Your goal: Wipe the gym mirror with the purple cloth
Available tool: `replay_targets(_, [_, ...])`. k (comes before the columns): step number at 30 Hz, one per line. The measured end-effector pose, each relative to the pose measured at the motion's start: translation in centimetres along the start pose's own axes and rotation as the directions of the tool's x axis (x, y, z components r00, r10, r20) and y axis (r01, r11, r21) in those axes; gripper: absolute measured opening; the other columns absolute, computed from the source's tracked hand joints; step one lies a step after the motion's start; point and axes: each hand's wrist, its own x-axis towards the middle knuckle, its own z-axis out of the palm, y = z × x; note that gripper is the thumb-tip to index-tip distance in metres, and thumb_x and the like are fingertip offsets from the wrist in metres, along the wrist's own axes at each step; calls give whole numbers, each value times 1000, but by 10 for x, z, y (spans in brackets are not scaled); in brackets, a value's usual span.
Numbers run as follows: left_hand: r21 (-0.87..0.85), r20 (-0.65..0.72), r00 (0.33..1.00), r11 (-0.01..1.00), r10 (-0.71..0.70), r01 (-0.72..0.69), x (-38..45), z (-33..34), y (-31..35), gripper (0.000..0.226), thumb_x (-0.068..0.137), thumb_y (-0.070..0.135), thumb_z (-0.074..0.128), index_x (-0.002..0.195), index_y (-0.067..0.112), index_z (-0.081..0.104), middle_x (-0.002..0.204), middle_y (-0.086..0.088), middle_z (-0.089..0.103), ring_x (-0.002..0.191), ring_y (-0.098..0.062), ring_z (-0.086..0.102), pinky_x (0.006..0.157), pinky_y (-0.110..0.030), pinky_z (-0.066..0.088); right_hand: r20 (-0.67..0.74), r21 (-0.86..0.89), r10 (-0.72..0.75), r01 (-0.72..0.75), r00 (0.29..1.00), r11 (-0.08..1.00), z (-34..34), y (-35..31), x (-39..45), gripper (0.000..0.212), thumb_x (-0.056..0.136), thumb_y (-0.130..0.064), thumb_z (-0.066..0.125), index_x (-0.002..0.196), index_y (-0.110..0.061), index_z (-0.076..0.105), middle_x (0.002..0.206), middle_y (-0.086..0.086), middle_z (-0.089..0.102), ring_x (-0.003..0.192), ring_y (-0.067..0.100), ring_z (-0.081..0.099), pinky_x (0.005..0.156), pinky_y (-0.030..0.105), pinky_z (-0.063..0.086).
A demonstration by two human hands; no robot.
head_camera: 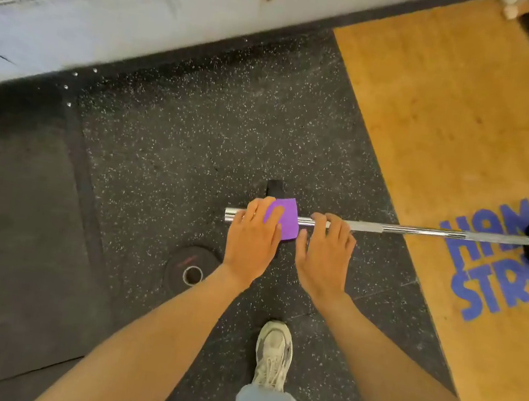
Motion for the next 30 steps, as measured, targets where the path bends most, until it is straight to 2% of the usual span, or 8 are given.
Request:
replay_targets(5, [-55, 7, 1000, 998, -6, 6, 9, 100, -14, 31, 101, 22, 64, 131, 13, 64, 137, -13, 62, 123, -34, 60, 93, -47, 56, -49, 36, 34, -32, 998, 999, 86, 21, 4, 27, 98, -30, 51, 118, -12, 56, 121, 12, 58, 112, 29, 48, 90, 45, 43])
replay_targets(10, [-34, -25, 1000, 999, 9, -9, 20, 159, -14, 42, 101, 37, 45, 134, 18, 62, 144, -12, 58, 131, -31, 50, 103, -49, 52, -47, 72, 85, -82, 995, 994, 128, 38, 3, 27, 100, -33, 47, 113, -13, 59, 119, 10, 58, 107, 29, 49, 89, 45, 42])
replay_targets(13, [-11, -73, 997, 1000, -17, 16, 25, 179, -14, 34, 97, 32, 58, 129, 21, 64, 145, -11, 58, 132, -30, 42, 106, -55, 49, -54, 111, 78, -72, 995, 991, 141, 43, 4, 27, 100, -33, 46, 115, -14, 58, 119, 9, 58, 107, 28, 49, 89, 44, 43])
replay_targets(17, [-7, -77, 995, 998, -58, 57, 25, 189, -13, 38, 84, 14, 82, 119, 17, 67, 142, -11, 58, 132, -33, 42, 100, -52, 50, -65, 144, 113, -103, 991, 984, 145, 49, 5, 23, 100, -30, 48, 115, -15, 57, 118, 8, 57, 105, 26, 47, 87, 43, 40])
replay_targets(24, [-19, -107, 994, 1000, 10, -12, 25, 181, -14, 36, 79, 6, 78, 110, 11, 61, 116, -8, 63, 113, -33, 52, 82, -47, 52, -40, 164, 148, -139, 988, 977, 128, 46, 8, 16, 101, -26, 53, 112, -16, 58, 115, 5, 55, 104, 24, 45, 86, 41, 40])
replay_targets(26, [-12, -103, 994, 999, 35, -36, 22, 177, -14, 34, 79, 6, 77, 109, 12, 63, 111, -6, 63, 106, -33, 56, 81, -46, 51, -26, 177, 149, -142, 988, 974, 121, 43, 9, 14, 101, -25, 53, 111, -17, 58, 115, 4, 54, 105, 24, 45, 86, 41, 40])
replay_targets(30, [-27, -97, 991, 995, 91, -94, 12, 162, -17, 39, 81, 8, 80, 115, 9, 61, 110, -8, 62, 98, -29, 52, 80, -41, 51, -20, 192, 137, -130, 990, 973, 104, 36, 10, 11, 102, -24, 52, 110, -18, 57, 114, 2, 53, 106, 23, 45, 85, 40, 39])
